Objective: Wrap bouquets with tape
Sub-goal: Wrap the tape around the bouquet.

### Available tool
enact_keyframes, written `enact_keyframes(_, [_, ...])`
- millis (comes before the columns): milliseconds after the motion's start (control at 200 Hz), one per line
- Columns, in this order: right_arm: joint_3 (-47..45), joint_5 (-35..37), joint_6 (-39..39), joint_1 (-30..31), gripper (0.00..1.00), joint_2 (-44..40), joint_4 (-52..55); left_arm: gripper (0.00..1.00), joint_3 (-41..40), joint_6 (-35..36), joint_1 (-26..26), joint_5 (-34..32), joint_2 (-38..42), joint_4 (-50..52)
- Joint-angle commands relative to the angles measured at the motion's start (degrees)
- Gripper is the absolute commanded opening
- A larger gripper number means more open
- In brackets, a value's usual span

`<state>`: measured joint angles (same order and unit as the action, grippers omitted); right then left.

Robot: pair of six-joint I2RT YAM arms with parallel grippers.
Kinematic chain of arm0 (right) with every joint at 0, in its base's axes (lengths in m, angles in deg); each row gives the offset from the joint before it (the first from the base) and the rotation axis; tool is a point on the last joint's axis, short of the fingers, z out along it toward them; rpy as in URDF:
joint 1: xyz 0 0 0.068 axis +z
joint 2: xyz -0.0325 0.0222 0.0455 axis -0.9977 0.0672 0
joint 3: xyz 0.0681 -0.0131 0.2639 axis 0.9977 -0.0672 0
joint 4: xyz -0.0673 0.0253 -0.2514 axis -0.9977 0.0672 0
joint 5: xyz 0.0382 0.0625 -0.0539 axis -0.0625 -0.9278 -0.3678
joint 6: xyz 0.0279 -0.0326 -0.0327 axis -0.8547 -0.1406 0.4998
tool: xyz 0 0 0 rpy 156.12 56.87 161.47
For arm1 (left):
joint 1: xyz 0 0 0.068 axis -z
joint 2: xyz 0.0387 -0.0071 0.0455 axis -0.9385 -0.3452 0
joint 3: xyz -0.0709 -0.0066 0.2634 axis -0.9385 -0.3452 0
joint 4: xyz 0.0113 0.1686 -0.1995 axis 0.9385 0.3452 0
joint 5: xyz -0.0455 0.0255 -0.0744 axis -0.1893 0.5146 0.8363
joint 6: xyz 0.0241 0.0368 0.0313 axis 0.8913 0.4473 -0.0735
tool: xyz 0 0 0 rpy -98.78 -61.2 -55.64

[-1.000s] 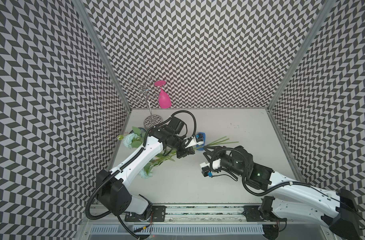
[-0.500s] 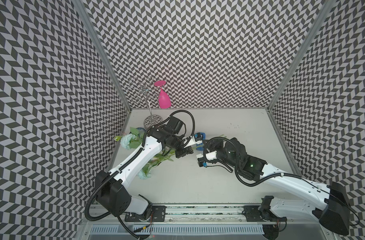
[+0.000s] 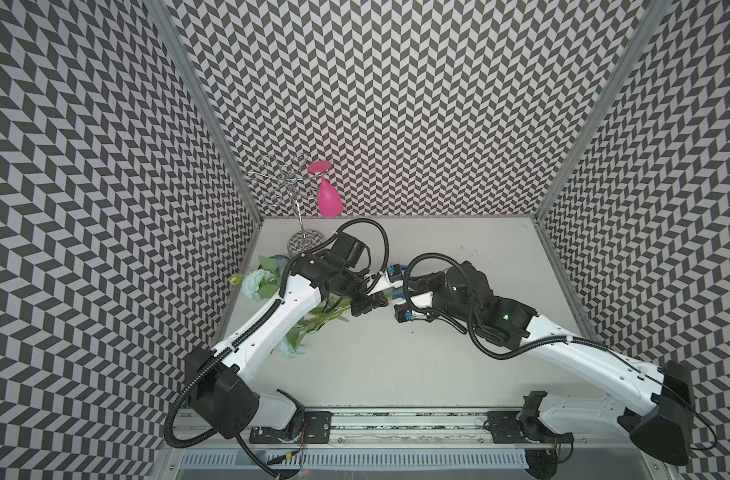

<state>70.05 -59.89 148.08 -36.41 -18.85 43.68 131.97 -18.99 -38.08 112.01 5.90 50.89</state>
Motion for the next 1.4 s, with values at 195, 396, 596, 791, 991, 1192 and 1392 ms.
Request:
enact_keyframes(195, [5.2, -8.5, -6.3, -2.9, 0.38, 0.7, -0.2, 0.0, -1.2, 0.8, 0.2, 0.4, 1.5, 0.1])
enact_keyframes(396, [5.7, -14.7, -10.9, -6.0, 0.37, -0.5, -2.5, 0.0, -1.2, 0.7, 0.2, 0.2, 0.9, 0.1])
enact_keyframes(596, [6.7, -11.6, -11.4, -7.5, 0.35, 2.7, -0.4, 0.0, -1.3, 0.7, 0.1, 0.1, 1.5, 0.0])
enact_keyframes(791, [6.5, -11.2, -9.4, -7.5, 0.35, 3.3, 1.8, 0.0, -1.5, 0.7, 0.2, 0.0, 1.7, -0.1])
enact_keyframes(991, [6.0, -5.2, -8.8, -11.5, 0.41, -2.9, 0.8, 0.0, -1.6, 0.7, 0.2, 0.1, 1.8, 0.0])
enact_keyframes(1192, [-2.0, -17.3, -5.8, -10.1, 0.41, -15.3, -2.5, 0.0, -0.7, 0.9, -0.1, 0.4, 1.3, 0.8])
enact_keyframes(1392, [-9.2, -7.9, -2.2, 2.8, 0.37, -13.3, -2.2, 0.0, -0.6, 0.9, -0.3, 1.2, 0.8, 1.1])
